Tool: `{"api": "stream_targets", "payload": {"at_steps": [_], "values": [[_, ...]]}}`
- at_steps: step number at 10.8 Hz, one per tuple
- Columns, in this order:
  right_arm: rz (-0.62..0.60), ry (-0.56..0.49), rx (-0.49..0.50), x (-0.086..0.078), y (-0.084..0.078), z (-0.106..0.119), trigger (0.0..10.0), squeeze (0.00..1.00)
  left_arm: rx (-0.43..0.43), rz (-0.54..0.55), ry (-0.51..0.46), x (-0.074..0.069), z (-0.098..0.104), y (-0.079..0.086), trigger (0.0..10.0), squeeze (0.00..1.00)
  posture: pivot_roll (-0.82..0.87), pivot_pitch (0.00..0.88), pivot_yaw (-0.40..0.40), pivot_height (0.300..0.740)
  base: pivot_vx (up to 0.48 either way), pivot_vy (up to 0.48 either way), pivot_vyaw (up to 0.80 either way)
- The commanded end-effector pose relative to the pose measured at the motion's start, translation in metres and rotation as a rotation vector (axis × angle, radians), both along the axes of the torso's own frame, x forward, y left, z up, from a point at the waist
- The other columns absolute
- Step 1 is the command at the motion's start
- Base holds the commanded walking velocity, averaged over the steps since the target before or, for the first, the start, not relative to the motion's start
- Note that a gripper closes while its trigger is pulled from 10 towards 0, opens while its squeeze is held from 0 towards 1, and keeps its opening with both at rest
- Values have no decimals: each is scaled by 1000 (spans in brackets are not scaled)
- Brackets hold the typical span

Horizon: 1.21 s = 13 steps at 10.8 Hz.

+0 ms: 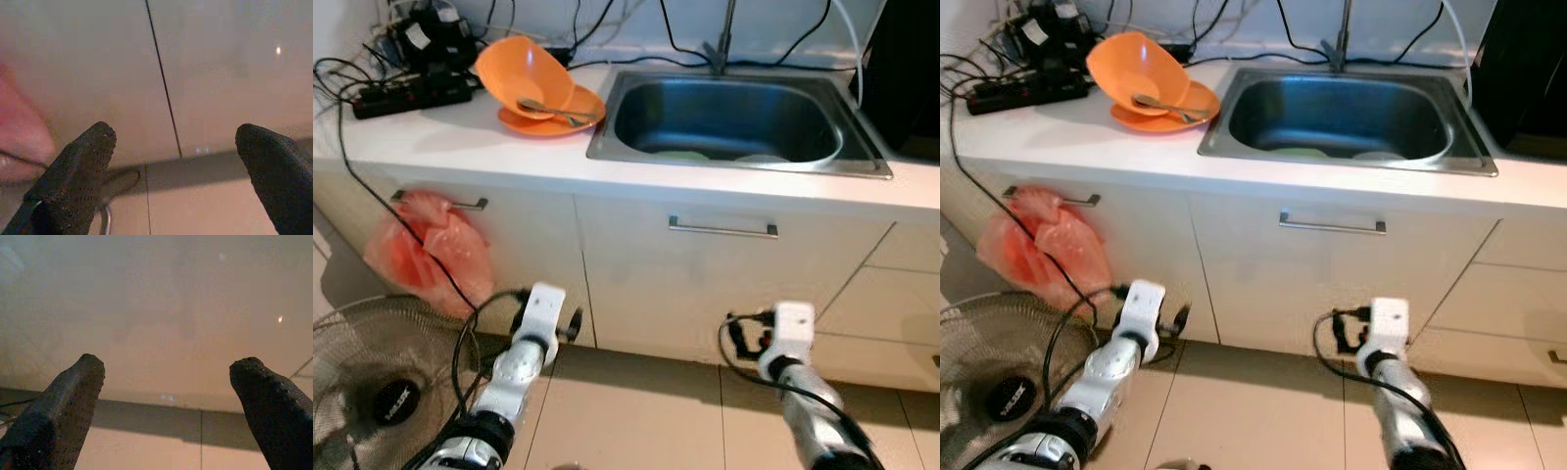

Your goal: Kitchen organization

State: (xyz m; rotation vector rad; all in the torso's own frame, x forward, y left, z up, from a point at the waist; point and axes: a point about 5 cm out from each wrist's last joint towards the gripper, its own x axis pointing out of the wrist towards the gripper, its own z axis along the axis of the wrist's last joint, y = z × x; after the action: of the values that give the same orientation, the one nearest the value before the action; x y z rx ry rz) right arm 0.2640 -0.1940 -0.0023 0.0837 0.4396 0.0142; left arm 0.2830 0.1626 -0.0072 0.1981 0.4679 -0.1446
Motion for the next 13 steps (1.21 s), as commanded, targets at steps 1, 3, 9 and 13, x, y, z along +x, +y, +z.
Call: {"api": "stream_targets", "payload": {"at_steps": [1, 3, 9, 13], "values": [[15, 7, -8, 0, 2, -4, 10000, 1000, -18, 19, 25, 1, -2, 1, 10000, 0, 86, 0, 33, 740, 0, 0, -800], [55, 86, -23, -3, 14, -18, 10000, 1000, -88, 74, 161, -11, -18, 0, 10000, 0, 81, 0, 34, 740, 0, 0, -800], [94, 264, -57, -25, 27, -47, 10000, 1000, -122, 30, 332, -32, -39, -9, 10000, 0, 78, 0, 44, 740, 0, 0, -72], [77, 336, -74, -34, 23, -55, 10000, 941, -84, -17, 415, -49, -51, -11, 10000, 0, 67, 2, 46, 740, 0, 0, 0]]}}
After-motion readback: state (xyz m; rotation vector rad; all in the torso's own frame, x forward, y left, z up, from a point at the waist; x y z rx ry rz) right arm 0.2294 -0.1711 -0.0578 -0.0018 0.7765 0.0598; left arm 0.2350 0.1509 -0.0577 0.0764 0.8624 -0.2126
